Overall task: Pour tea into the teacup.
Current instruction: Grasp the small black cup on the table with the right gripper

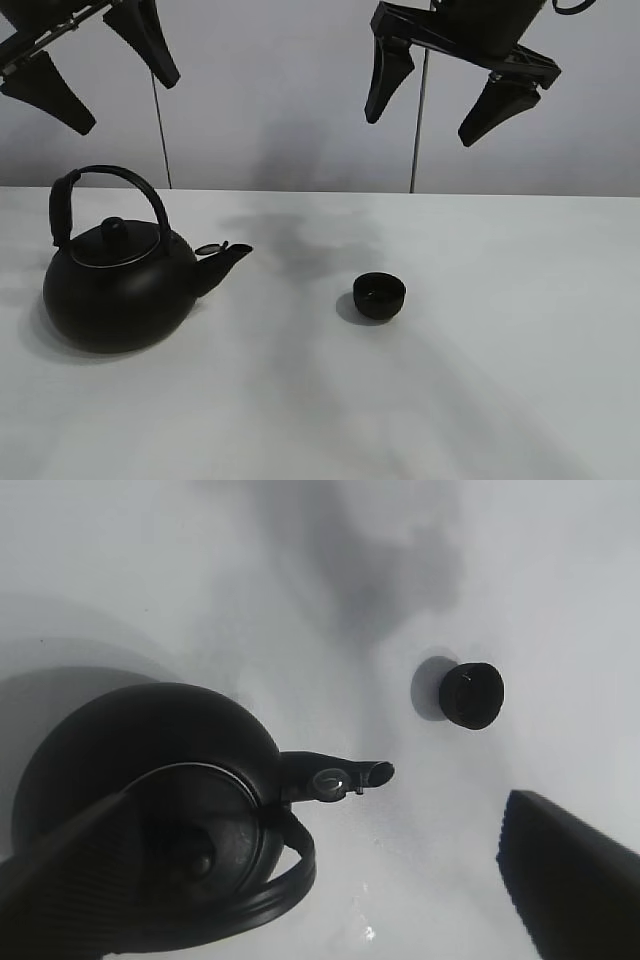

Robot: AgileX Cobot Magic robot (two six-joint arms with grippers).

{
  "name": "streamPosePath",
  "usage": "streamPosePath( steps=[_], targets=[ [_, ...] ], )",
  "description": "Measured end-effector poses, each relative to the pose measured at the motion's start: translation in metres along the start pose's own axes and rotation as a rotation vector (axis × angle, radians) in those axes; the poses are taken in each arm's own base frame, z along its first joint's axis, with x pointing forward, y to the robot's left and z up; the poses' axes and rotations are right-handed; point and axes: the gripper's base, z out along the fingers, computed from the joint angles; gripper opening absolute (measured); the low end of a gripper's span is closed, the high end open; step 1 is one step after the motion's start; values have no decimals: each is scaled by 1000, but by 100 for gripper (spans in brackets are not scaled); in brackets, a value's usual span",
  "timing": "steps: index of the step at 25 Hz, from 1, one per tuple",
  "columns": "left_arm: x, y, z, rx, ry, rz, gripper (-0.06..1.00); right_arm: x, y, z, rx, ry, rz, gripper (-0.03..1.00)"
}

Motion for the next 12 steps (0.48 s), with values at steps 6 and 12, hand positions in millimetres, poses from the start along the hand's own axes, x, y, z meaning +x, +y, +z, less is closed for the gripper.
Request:
streamPosePath(
  steps=[6, 12],
  targets=[
    [0, 0, 0, 1, 0, 0, 70, 0, 0, 0, 3, 0, -11, 69],
    [0, 0, 0, 1, 0, 1, 70, 1, -2, 0, 18, 15, -132, 69]
  ],
)
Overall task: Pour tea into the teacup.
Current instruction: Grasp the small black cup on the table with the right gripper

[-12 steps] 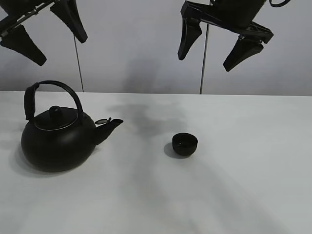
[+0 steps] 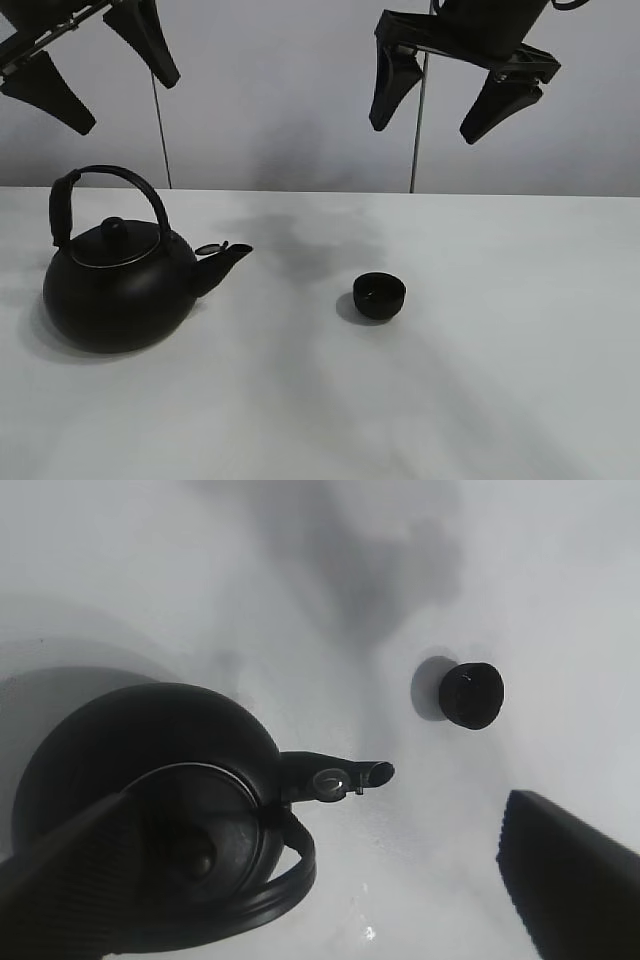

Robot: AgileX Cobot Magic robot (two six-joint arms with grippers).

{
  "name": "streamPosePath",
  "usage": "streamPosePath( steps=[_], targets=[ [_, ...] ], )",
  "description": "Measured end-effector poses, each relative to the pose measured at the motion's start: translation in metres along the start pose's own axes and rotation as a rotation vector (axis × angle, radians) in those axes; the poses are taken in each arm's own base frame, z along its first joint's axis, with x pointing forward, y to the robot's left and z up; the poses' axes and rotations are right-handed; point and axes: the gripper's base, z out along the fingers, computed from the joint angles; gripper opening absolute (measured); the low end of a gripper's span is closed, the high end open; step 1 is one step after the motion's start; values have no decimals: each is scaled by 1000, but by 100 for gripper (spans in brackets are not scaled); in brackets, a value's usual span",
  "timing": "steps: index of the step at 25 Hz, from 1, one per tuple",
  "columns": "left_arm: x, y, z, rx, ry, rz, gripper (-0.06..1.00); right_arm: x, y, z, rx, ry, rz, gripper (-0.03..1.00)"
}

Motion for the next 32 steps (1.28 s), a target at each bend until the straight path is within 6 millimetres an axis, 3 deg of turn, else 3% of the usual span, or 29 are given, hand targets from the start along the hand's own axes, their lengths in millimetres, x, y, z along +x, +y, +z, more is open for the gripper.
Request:
streamPosePath(
  steps=[5, 12, 15, 29, 32],
  targets=[
    [0, 0, 0, 0, 0, 0, 70, 5, 9, 11, 37, 71, -207, 69],
    [-1, 0, 0, -1, -10, 0, 70, 27, 57, 88, 79, 262, -471, 69],
    [-1, 0, 0, -1, -10, 0, 70, 36, 63, 113, 106, 321, -490, 69],
    [-1, 0, 0, -1, -10, 1, 70, 46, 55, 149, 145, 361, -453, 69],
    [-1, 0, 0, -1, -10, 1, 70, 49, 54, 156, 147, 375, -441, 64]
  ],
)
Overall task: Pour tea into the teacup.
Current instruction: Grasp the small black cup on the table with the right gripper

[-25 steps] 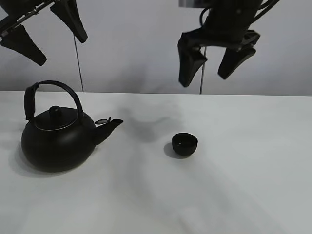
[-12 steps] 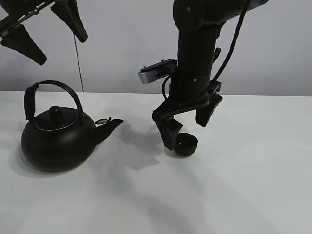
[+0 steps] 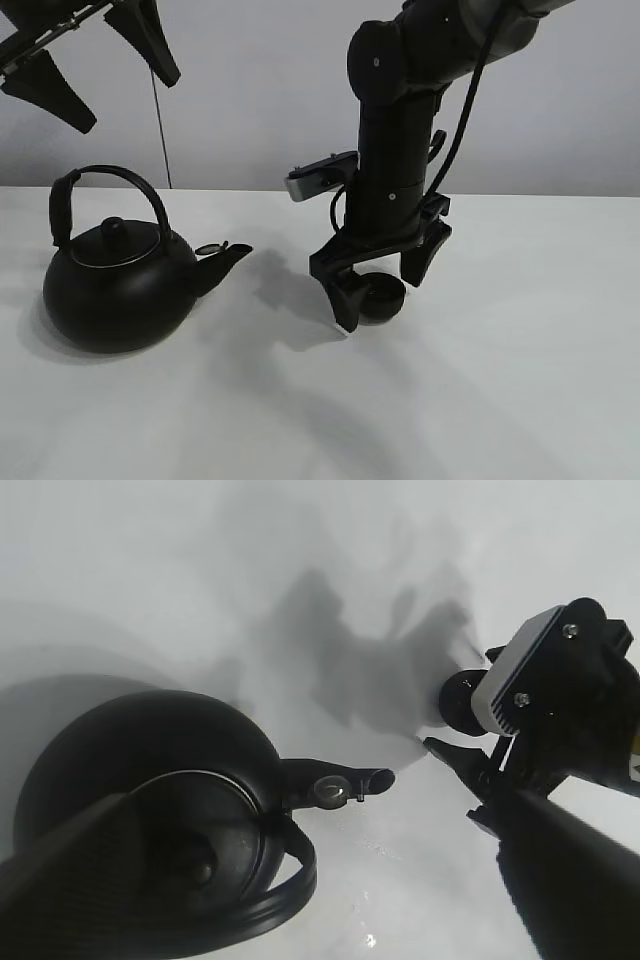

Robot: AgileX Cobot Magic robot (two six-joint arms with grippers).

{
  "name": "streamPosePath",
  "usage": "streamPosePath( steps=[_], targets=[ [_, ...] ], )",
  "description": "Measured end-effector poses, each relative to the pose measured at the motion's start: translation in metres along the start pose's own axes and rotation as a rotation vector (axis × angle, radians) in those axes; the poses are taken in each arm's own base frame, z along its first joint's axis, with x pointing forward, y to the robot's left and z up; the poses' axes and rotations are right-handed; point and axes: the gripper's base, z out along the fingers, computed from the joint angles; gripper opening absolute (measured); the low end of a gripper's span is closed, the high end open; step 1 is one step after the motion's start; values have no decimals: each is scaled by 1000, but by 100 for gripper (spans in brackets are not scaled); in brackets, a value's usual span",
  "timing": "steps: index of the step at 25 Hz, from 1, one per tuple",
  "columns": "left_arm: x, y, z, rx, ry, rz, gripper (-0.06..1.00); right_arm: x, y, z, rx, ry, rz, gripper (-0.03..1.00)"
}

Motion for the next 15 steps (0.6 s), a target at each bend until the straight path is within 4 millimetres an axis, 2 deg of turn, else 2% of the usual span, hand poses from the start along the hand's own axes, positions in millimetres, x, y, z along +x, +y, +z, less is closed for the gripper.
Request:
streamPosePath(
  steps=[5, 15],
  targets=[
    [0, 0, 0, 0, -1, 0, 70, 0, 0, 5, -1, 6, 27, 40],
    [0, 0, 0, 0, -1, 0, 70, -1, -1, 1, 5, -2, 36, 40]
  ],
)
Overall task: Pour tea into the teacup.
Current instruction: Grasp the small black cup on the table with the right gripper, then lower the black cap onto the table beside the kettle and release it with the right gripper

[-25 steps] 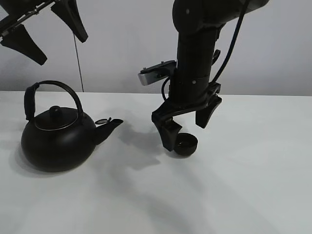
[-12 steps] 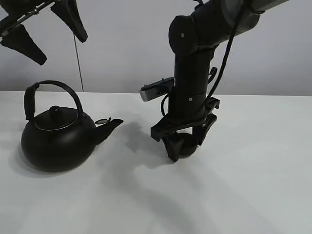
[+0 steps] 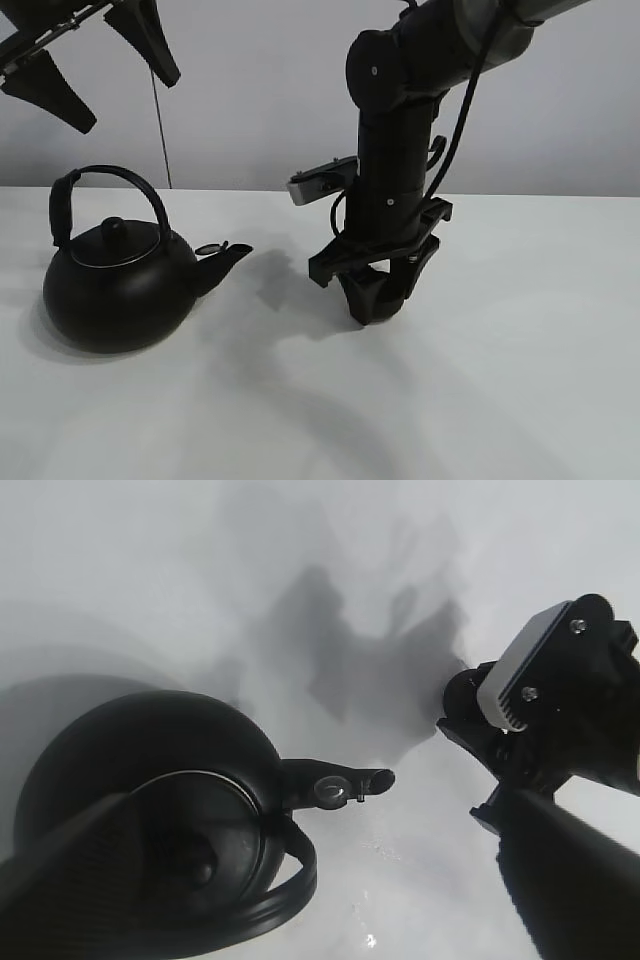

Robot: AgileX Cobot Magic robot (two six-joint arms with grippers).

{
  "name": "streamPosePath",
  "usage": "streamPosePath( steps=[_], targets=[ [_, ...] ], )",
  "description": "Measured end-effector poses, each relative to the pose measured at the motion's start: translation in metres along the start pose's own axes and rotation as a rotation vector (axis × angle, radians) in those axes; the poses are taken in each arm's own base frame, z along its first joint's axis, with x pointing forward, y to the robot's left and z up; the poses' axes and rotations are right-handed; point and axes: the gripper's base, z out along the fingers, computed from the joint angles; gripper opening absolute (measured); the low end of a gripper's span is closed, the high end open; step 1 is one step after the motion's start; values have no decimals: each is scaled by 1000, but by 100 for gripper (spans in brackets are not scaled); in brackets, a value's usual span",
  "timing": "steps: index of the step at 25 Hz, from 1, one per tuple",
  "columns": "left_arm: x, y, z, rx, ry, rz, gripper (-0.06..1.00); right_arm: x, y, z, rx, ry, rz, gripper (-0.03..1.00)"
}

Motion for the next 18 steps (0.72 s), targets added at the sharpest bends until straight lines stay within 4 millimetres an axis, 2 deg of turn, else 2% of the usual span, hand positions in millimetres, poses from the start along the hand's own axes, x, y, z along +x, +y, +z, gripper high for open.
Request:
streamPosePath(
  steps=[8, 13, 18],
  targets=[
    [0, 0, 0, 0, -1, 0, 70, -3, -3, -45, 6, -97, -48, 40],
    [0, 0, 0, 0, -1, 0, 70, -2, 3, -50, -31, -93, -67, 40],
    [0, 0, 0, 0, -1, 0, 70, -7, 29, -52, -46, -99, -151, 40]
  ],
)
